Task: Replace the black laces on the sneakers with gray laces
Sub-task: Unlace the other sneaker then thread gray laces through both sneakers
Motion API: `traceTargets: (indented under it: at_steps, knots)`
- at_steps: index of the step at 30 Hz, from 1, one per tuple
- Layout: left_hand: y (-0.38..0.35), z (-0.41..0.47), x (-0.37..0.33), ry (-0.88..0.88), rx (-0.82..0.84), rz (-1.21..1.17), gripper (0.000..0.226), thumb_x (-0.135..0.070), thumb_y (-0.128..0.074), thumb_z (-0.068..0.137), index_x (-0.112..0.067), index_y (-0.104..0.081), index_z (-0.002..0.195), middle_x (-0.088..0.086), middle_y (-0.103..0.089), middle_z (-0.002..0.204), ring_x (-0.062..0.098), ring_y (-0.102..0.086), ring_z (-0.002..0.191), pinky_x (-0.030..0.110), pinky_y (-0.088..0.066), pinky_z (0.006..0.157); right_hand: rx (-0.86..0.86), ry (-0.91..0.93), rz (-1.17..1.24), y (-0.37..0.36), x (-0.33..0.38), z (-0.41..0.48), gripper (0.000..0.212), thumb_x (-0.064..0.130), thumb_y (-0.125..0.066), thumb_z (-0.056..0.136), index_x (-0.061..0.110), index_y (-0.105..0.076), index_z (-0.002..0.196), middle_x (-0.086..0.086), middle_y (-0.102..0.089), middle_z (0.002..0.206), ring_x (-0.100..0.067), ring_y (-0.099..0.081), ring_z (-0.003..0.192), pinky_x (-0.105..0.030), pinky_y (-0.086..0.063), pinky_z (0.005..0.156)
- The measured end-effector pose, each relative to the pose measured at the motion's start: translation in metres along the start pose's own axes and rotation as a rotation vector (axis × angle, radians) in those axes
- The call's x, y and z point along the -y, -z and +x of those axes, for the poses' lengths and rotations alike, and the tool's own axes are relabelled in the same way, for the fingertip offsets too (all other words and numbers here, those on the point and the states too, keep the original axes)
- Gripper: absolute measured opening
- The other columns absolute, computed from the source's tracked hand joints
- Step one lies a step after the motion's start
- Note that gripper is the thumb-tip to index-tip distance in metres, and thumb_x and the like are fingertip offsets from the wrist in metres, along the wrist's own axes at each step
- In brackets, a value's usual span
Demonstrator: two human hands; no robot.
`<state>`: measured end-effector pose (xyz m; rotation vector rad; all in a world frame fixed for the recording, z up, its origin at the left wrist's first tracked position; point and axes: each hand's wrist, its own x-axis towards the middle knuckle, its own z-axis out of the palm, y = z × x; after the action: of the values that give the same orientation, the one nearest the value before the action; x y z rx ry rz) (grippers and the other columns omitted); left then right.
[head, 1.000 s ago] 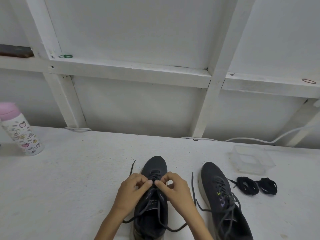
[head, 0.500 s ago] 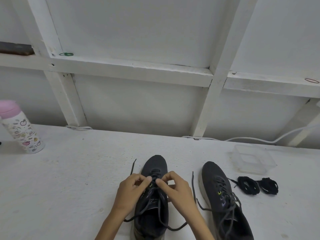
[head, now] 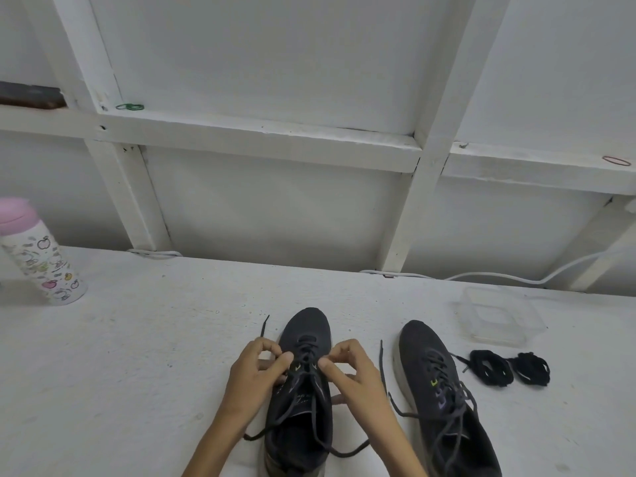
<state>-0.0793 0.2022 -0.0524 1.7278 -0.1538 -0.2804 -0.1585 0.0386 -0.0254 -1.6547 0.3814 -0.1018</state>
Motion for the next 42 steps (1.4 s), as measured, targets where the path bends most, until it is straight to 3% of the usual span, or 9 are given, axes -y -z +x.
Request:
traceTargets:
  at_steps: [2,7,13,19,25,29,32,37,42]
  knots:
    - [0.005,-0.002,-0.003,-0.025,0.050,0.025,0.010,-0.019,-0.072,0.085,-0.020,-0.063,0.081,0.002,-0.064,0.106,0.014,-0.070,0.088,0.032,-0.058,0.082,0.055,-0.021,0.034,0.005,0.002,-0.003,0.015,0.024,-0.067,0.091,0.012,-0.058,0.091,0.001,-0.068,0.099,-0.022,-0.072,0.087,-0.037,-0.061,0.066]
    - [0.007,-0.007,-0.008,-0.128,0.120,0.260,0.011,-0.026,-0.080,0.076,-0.035,-0.074,0.074,-0.025,-0.052,0.121,-0.010,-0.055,0.105,0.008,-0.039,0.082,0.127,-0.028,-0.047,0.006,0.005,-0.006,0.004,0.020,-0.070,0.088,0.017,-0.068,0.087,0.004,-0.064,0.107,-0.019,-0.072,0.081,-0.037,-0.061,0.070]
    - [0.007,-0.005,-0.008,-0.125,0.137,0.305,0.007,-0.032,-0.080,0.076,-0.038,-0.076,0.073,-0.027,-0.051,0.127,-0.003,-0.054,0.114,0.038,-0.050,0.098,0.143,0.090,-0.226,0.003,0.005,-0.005,0.014,0.026,-0.066,0.090,0.038,-0.062,0.093,0.019,-0.056,0.112,-0.014,-0.070,0.088,-0.034,-0.061,0.067]
    - [0.005,-0.006,-0.008,-0.131,0.124,0.328,0.009,-0.031,-0.078,0.077,-0.036,-0.075,0.070,-0.029,-0.053,0.123,-0.010,-0.051,0.112,0.035,-0.050,0.098,0.165,0.140,-0.353,0.001,0.002,-0.003,0.012,0.031,-0.061,0.094,0.040,-0.068,0.096,0.024,-0.052,0.117,-0.004,-0.065,0.097,-0.022,-0.057,0.072]
    - [0.004,-0.007,-0.009,-0.148,0.117,0.345,0.016,-0.022,-0.076,0.079,-0.027,-0.073,0.065,-0.026,-0.054,0.122,-0.005,-0.054,0.111,0.006,-0.041,0.082,0.096,0.144,-0.453,-0.003,0.002,-0.002,0.017,0.026,-0.058,0.093,0.033,-0.055,0.078,0.017,-0.059,0.109,-0.006,-0.064,0.094,-0.024,-0.057,0.076]
    - [0.006,-0.005,-0.006,-0.087,0.130,0.268,0.028,-0.014,-0.066,0.086,-0.023,-0.066,0.060,-0.023,-0.054,0.123,0.001,-0.058,0.111,0.027,-0.045,0.099,0.074,0.046,-0.346,-0.003,-0.003,-0.002,0.013,0.032,-0.047,0.095,0.030,-0.053,0.084,0.023,-0.061,0.108,-0.013,-0.067,0.087,-0.036,-0.058,0.073]
    - [0.011,-0.007,-0.006,-0.016,0.178,0.126,0.041,-0.010,-0.058,0.092,-0.027,-0.064,0.056,-0.019,-0.055,0.124,0.002,-0.060,0.113,0.036,-0.049,0.101,0.090,-0.136,-0.044,0.001,-0.003,-0.004,0.018,0.024,-0.045,0.099,0.018,-0.061,0.094,0.007,-0.065,0.115,-0.012,-0.067,0.101,-0.027,-0.057,0.068]
    - [0.011,-0.008,-0.009,-0.031,0.149,0.173,0.027,-0.043,-0.068,0.076,-0.017,-0.067,0.068,-0.017,-0.062,0.103,0.000,-0.061,0.097,0.028,-0.051,0.089,0.083,-0.109,-0.014,0.002,0.005,-0.006,0.018,0.022,-0.058,0.095,0.006,-0.062,0.090,0.000,-0.063,0.112,-0.014,-0.069,0.090,-0.032,-0.060,0.066]
    - [0.005,-0.007,-0.012,-0.190,0.150,0.413,0.020,-0.033,-0.067,0.088,-0.020,-0.062,0.073,-0.005,-0.062,0.079,0.011,-0.060,0.080,0.028,-0.051,0.076,0.122,-0.010,-0.159,-0.001,0.009,-0.002,0.020,0.029,-0.064,0.092,0.011,-0.060,0.085,-0.005,-0.065,0.098,-0.029,-0.069,0.082,-0.038,-0.059,0.062]
